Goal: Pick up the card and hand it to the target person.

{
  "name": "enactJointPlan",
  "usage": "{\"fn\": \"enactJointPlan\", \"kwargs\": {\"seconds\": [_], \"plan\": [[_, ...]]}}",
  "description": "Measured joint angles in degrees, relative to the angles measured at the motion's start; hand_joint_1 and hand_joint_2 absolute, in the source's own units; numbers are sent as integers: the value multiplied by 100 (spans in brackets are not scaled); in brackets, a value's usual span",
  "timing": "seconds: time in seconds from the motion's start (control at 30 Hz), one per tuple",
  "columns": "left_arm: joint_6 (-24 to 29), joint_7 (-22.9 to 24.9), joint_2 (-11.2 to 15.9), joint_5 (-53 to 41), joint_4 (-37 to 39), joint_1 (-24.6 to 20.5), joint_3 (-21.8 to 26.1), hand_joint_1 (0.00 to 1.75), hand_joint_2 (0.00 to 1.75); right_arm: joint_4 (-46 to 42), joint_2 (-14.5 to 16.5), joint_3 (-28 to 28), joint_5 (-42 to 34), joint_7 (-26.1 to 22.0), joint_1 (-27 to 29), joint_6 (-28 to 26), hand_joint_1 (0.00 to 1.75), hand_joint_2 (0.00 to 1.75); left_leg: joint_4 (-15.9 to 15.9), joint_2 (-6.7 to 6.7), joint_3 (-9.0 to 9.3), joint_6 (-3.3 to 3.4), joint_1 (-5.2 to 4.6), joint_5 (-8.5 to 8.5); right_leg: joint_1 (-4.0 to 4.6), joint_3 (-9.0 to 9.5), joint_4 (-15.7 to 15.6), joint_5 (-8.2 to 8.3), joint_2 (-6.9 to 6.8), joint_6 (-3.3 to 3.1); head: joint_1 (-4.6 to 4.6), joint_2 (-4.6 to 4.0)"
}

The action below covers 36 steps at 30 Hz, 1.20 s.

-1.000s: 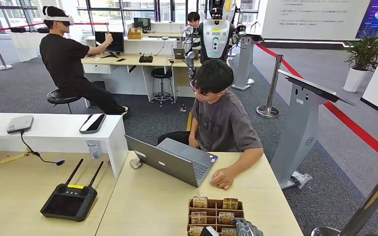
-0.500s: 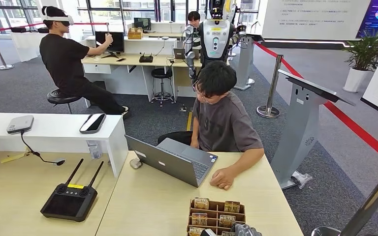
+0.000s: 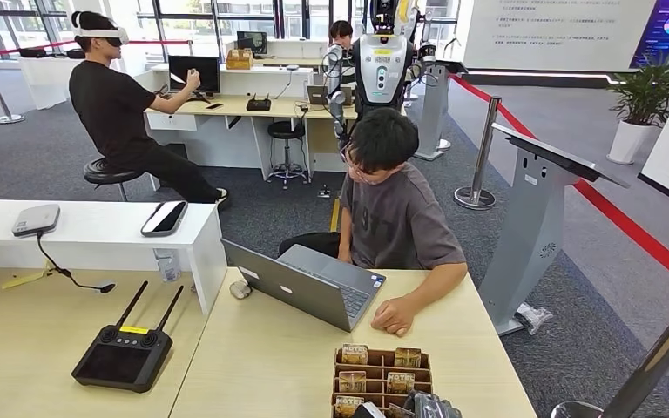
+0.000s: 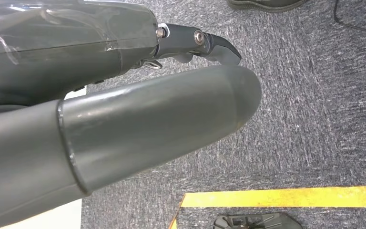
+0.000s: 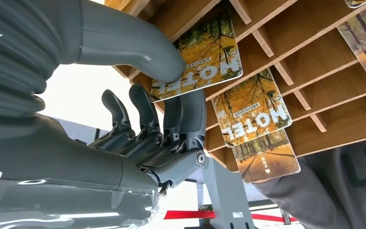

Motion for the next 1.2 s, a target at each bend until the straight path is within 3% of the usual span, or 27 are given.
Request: {"fn": "enactJointPlan", "kwargs": {"seconds": [0.37, 0.77, 1.0, 1.2], "plan": [[-7, 12, 0, -33, 0, -35, -22, 0, 0, -430, -192, 245, 291, 37, -284, 440, 141, 175, 10, 7, -11, 1, -2, 0, -2, -14, 12, 2, 7, 1, 0, 0], [19, -41, -27, 5, -10, 29, 38, 0, 0, -1711, -790, 90, 734, 357, -532, 999, 142, 175, 22, -5, -17, 1, -4, -8, -5, -17, 21, -9, -3, 5, 0, 0], [30, -44, -47, 2, -10, 46, 45, 0, 0, -2208, -922, -217, 791, 472, -707, 937, 144, 175, 22, -8, -18, 0, -4, -6, -5, -17, 22, -9, -6, 4, 0, 0], [13, -20, -64, -46, -10, 21, 0, 0, 0, -2019, -820, -452, 542, 366, -982, 702, 149, 175, 21, -4, -16, 0, -4, -6, -5, -17, 21, -8, -2, 4, 0, 0]]}}
